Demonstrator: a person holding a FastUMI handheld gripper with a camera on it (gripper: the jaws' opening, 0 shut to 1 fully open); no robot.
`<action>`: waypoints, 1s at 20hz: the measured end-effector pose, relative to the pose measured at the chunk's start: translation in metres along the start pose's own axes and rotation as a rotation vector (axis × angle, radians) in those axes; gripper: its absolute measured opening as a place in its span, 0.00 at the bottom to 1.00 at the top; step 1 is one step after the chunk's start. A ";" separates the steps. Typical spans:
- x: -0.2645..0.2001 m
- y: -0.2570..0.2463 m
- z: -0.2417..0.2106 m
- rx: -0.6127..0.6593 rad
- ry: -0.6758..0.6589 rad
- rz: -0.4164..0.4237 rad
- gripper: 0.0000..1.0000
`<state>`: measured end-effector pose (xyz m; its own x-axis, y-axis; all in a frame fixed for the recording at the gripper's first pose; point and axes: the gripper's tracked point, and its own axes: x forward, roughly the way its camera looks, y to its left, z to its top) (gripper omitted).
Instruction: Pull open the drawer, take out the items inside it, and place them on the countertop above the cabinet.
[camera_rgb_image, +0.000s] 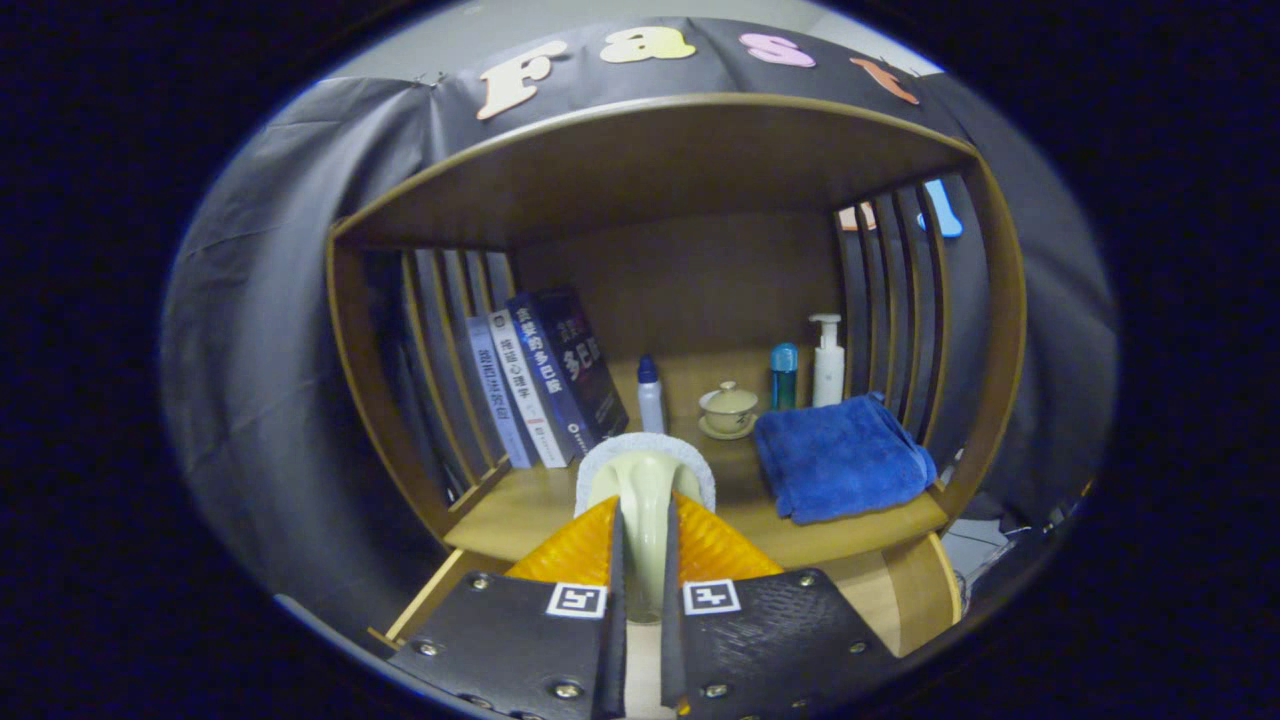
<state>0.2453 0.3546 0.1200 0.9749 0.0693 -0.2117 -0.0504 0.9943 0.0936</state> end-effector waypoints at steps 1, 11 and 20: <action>0.013 -0.003 0.001 -0.008 -0.006 -0.016 0.14; 0.110 -0.027 -0.023 0.048 0.026 -0.140 0.14; 0.142 -0.043 -0.026 0.190 0.050 -0.183 0.16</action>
<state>0.3799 0.3240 0.0610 0.9518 -0.1018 -0.2892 0.1721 0.9581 0.2290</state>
